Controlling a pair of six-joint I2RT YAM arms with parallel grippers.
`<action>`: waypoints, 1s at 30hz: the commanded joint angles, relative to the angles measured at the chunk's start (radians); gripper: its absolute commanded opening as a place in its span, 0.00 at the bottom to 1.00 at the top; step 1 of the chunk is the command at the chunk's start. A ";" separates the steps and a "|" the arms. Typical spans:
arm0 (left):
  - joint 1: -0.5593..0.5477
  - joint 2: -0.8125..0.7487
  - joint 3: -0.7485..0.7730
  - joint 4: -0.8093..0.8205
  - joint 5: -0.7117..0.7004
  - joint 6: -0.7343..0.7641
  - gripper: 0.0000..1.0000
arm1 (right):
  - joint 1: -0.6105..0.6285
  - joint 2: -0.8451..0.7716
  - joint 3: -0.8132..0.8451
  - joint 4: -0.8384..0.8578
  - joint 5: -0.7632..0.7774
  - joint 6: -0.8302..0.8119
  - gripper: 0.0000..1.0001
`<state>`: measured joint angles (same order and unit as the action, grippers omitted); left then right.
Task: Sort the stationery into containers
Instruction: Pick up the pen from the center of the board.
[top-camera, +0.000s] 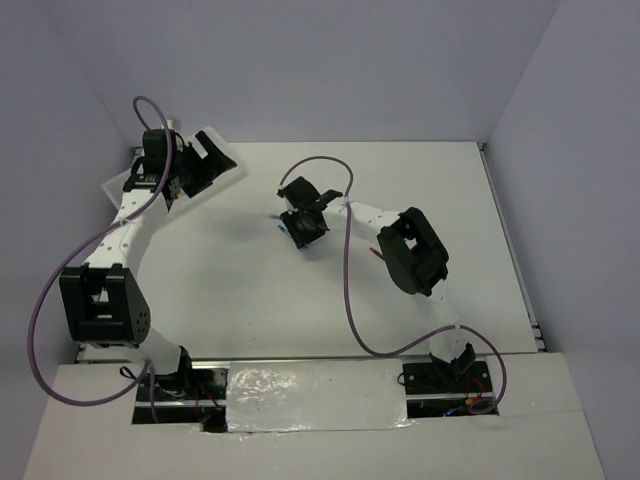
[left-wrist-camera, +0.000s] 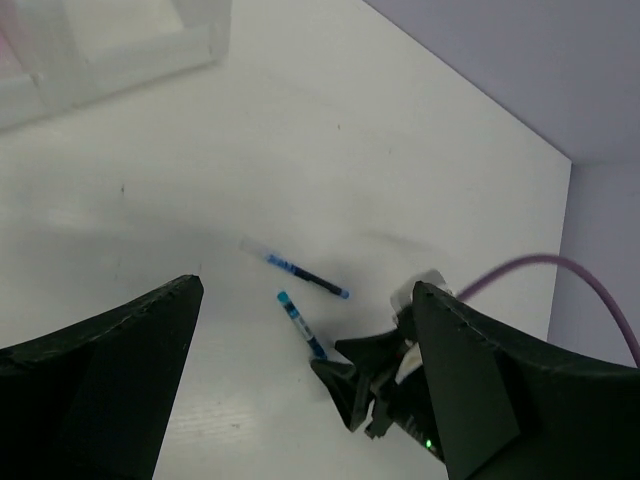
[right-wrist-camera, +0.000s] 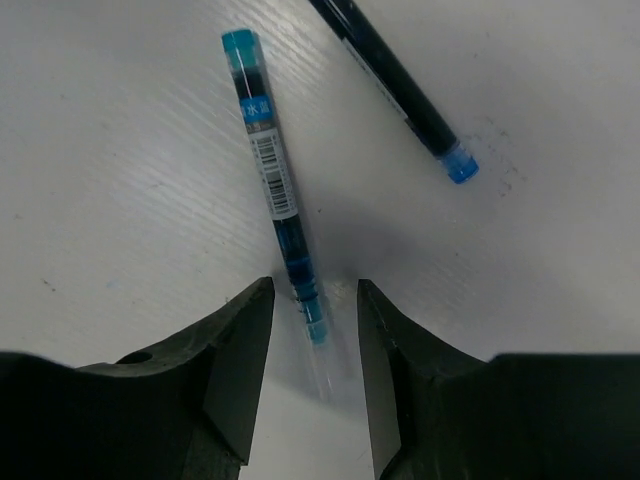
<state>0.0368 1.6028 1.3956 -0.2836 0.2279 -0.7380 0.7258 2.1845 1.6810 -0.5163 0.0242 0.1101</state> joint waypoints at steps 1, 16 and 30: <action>-0.056 -0.165 -0.076 0.110 0.016 -0.004 0.99 | -0.005 0.014 0.005 -0.025 -0.018 -0.013 0.46; -0.080 -0.694 -0.616 0.219 0.152 -0.063 0.99 | 0.075 -0.305 -0.392 0.332 -0.372 0.127 0.07; -0.081 -0.667 -0.747 0.328 0.323 -0.141 0.96 | 0.129 -0.563 -0.547 0.719 -0.492 0.378 0.08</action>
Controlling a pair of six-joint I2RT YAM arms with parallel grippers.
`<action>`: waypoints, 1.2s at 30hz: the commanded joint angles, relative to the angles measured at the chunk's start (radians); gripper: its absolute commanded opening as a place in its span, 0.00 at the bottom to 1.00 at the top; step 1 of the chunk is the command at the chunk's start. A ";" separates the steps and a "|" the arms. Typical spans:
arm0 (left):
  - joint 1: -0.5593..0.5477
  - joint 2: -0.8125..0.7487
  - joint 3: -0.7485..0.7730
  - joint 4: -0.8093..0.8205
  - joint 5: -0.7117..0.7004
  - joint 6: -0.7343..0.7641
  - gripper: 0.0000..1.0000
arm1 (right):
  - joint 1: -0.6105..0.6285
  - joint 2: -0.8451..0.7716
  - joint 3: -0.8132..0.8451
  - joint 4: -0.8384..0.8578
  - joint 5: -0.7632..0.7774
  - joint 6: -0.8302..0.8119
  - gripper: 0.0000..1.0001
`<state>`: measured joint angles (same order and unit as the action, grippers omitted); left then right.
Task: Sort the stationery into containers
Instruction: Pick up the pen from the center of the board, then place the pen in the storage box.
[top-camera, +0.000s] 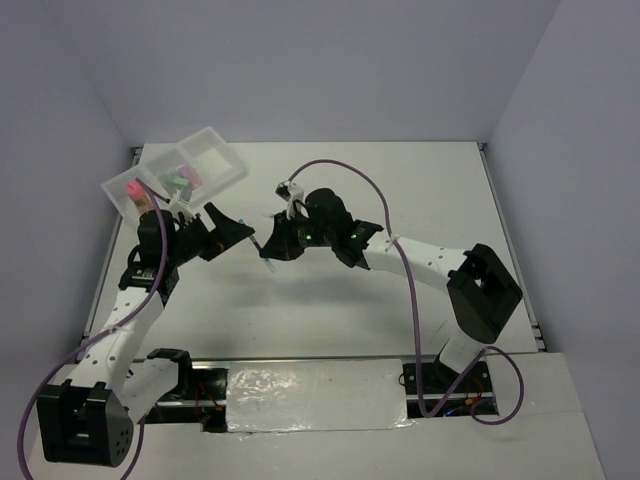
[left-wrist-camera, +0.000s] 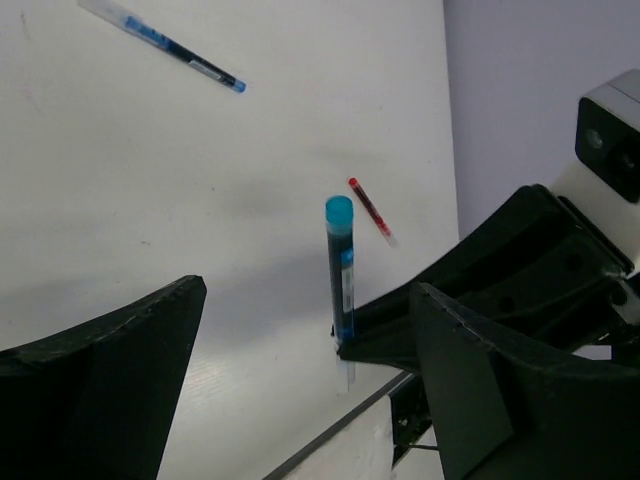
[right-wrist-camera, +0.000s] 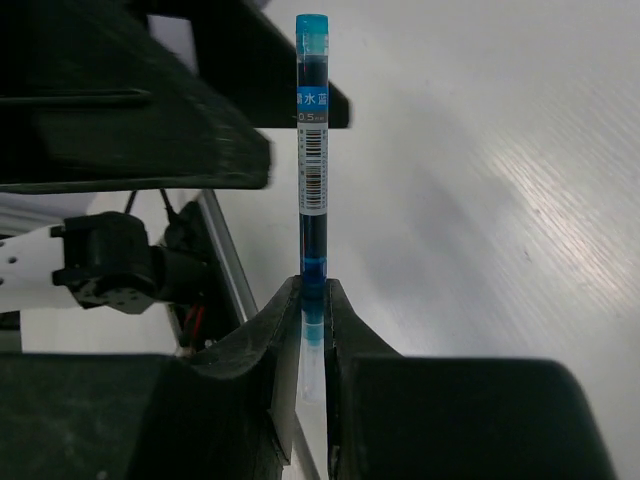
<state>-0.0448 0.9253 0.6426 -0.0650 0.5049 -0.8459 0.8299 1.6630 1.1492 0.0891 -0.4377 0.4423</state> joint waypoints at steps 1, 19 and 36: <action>0.000 0.029 -0.001 0.149 0.070 -0.042 0.94 | 0.028 -0.049 -0.014 0.123 -0.035 0.047 0.09; -0.009 0.380 0.357 0.029 -0.460 0.013 0.00 | -0.107 -0.184 -0.121 -0.015 0.359 0.125 0.80; 0.210 1.508 1.652 -0.121 -0.378 0.229 0.69 | -0.149 -0.177 -0.151 -0.077 0.209 -0.043 0.81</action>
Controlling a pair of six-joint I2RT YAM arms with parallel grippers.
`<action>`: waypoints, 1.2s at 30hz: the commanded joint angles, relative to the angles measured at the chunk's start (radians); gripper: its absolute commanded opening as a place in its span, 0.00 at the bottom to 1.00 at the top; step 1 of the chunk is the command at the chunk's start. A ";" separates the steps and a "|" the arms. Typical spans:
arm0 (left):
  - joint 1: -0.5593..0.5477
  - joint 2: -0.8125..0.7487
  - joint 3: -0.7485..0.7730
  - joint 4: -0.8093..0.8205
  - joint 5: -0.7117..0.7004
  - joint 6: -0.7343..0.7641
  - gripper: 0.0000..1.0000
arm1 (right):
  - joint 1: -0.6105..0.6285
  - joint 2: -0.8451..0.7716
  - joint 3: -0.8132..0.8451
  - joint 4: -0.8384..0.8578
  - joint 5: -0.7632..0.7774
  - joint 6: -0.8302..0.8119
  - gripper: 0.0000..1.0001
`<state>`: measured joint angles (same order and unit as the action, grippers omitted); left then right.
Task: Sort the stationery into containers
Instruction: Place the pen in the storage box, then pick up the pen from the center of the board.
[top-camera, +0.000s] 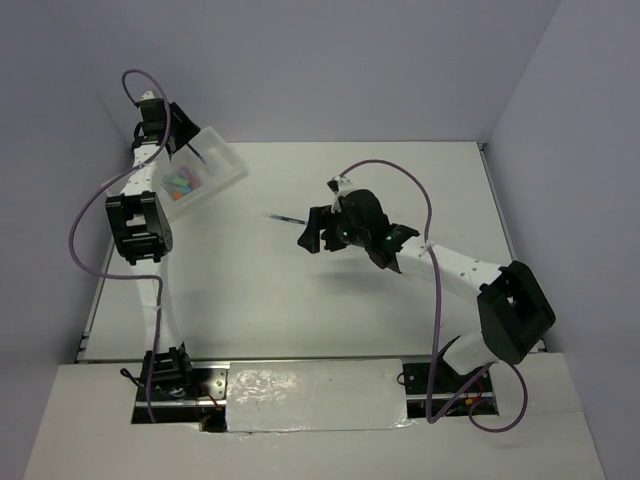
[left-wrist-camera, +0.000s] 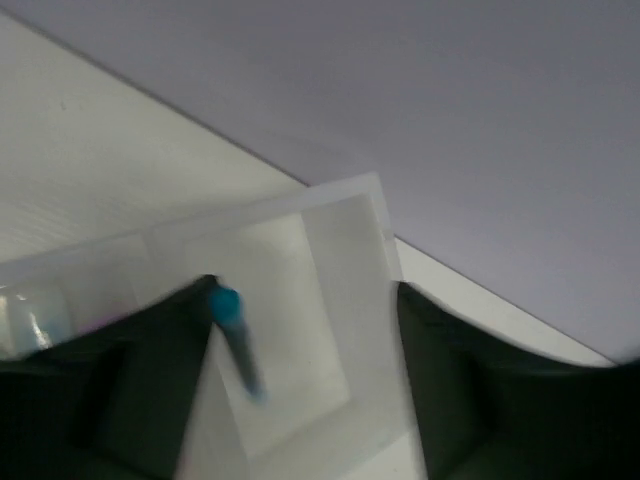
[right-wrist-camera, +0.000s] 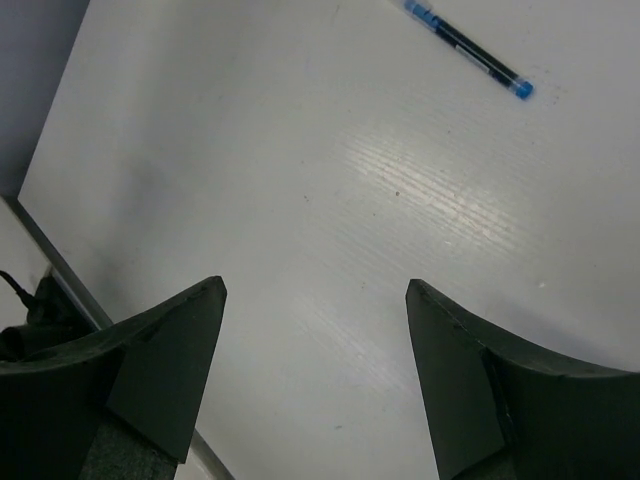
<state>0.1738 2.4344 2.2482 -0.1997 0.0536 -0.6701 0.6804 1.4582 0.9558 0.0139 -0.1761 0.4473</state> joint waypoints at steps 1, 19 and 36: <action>-0.008 -0.006 0.027 0.040 0.098 0.044 0.95 | 0.002 0.037 0.050 -0.002 -0.059 -0.058 0.81; -0.019 -0.795 -0.714 0.067 0.224 -0.177 0.99 | -0.035 0.895 1.152 -0.615 0.205 -0.436 0.65; -0.198 -1.287 -1.266 0.060 0.229 -0.057 0.99 | -0.019 0.987 1.095 -0.630 0.089 -0.559 0.40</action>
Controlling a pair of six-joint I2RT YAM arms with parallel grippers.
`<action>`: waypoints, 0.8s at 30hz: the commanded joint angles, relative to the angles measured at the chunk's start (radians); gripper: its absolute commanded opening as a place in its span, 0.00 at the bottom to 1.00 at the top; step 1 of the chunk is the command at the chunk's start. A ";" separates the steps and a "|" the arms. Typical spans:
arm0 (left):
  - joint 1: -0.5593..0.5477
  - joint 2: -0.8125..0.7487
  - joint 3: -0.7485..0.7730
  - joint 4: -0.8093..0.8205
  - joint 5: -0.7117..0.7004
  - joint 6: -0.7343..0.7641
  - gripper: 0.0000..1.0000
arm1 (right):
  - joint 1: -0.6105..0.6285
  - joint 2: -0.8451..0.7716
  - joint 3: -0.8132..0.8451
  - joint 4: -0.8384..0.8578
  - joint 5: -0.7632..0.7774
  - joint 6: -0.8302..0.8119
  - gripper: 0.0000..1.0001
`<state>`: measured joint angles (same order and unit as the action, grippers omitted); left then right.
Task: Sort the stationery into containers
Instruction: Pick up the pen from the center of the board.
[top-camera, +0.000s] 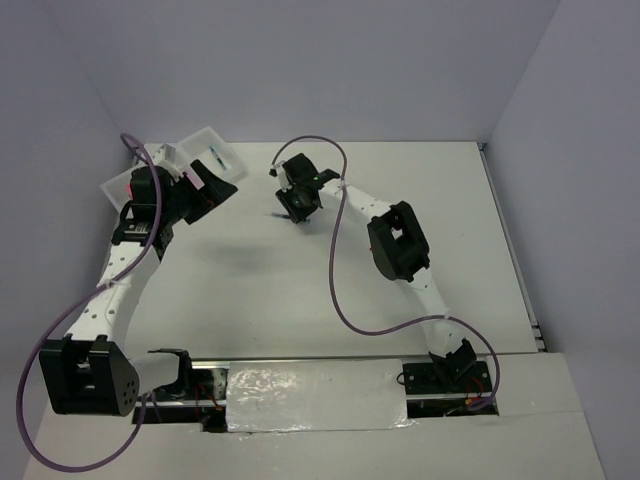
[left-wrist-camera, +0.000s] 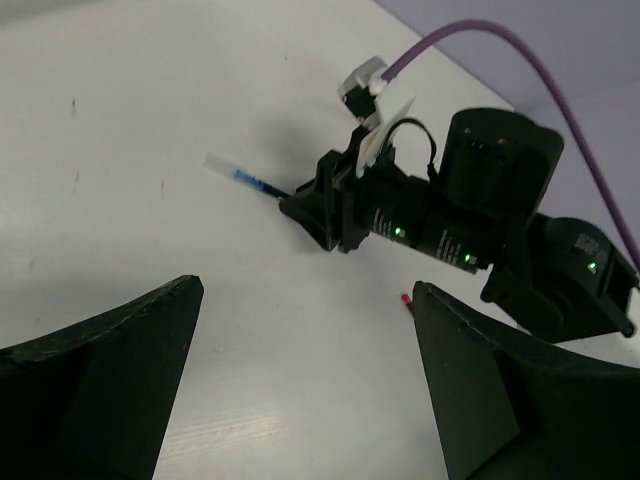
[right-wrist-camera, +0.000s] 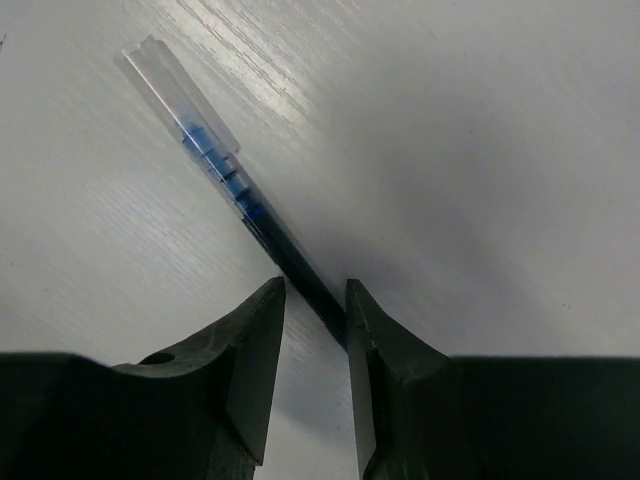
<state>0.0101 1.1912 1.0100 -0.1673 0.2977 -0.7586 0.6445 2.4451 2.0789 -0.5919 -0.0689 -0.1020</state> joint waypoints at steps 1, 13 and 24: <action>-0.042 -0.045 -0.040 0.034 -0.011 0.028 0.99 | 0.020 0.002 -0.017 -0.049 -0.009 -0.014 0.37; -0.124 -0.039 -0.179 0.143 0.064 -0.008 0.99 | 0.090 -0.317 -0.460 0.272 -0.211 0.169 0.00; -0.125 0.034 -0.214 0.284 0.156 -0.100 0.98 | 0.124 -0.658 -0.893 0.922 -0.474 0.624 0.00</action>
<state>-0.1104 1.2205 0.7948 0.0147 0.4061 -0.8215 0.7460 1.8267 1.1927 0.1112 -0.4648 0.3969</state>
